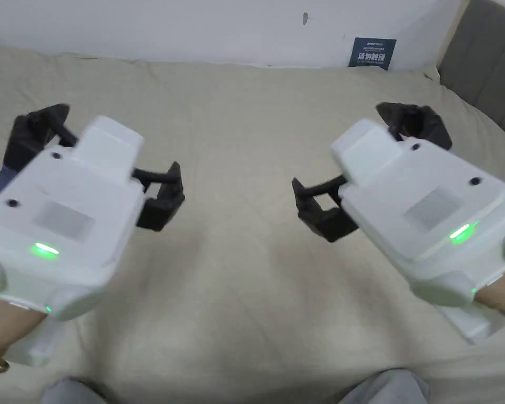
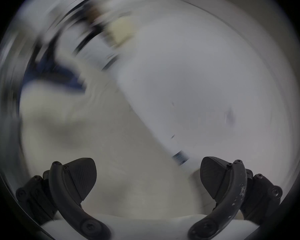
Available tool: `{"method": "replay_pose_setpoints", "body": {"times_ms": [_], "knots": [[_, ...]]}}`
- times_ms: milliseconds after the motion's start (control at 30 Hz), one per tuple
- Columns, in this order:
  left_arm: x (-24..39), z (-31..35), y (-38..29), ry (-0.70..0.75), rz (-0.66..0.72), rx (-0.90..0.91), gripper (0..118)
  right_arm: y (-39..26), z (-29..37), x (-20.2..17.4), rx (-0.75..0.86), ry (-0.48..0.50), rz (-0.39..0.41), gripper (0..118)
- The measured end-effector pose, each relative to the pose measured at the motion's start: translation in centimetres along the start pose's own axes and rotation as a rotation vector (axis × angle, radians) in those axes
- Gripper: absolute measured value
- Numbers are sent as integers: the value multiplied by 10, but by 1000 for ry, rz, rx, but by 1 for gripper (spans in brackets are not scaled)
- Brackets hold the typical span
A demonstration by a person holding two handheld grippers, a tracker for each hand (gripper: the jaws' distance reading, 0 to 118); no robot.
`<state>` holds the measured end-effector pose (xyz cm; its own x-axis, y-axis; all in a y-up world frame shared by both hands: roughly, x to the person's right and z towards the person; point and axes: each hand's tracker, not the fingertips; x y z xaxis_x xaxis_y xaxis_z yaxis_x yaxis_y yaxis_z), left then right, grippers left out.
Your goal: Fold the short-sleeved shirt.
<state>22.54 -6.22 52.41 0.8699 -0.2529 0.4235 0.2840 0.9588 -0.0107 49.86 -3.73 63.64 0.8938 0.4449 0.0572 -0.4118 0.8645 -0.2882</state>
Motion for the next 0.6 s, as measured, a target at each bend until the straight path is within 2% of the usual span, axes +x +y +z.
{"method": "replay_pose_setpoints", "body": {"times_ms": [33,100,167,233,267,467,600], "knots": [[-7,0,-3,3,127,-16,118,-5,1,6,18,4,-154,118],[-9,2,-14,62,228,-2,118,-15,2,9,24,-37,-370,118],[-3,7,-23,93,263,25,118,-26,4,9,37,-120,-489,118],[0,12,-31,103,302,33,118,-35,6,3,54,-185,-561,118],[5,14,-33,108,305,41,118,-39,7,0,57,-197,-572,118],[21,18,-45,115,267,49,118,-49,15,-16,28,-238,-496,118],[27,18,-47,110,249,42,118,-52,17,-18,11,-229,-504,118]]}}
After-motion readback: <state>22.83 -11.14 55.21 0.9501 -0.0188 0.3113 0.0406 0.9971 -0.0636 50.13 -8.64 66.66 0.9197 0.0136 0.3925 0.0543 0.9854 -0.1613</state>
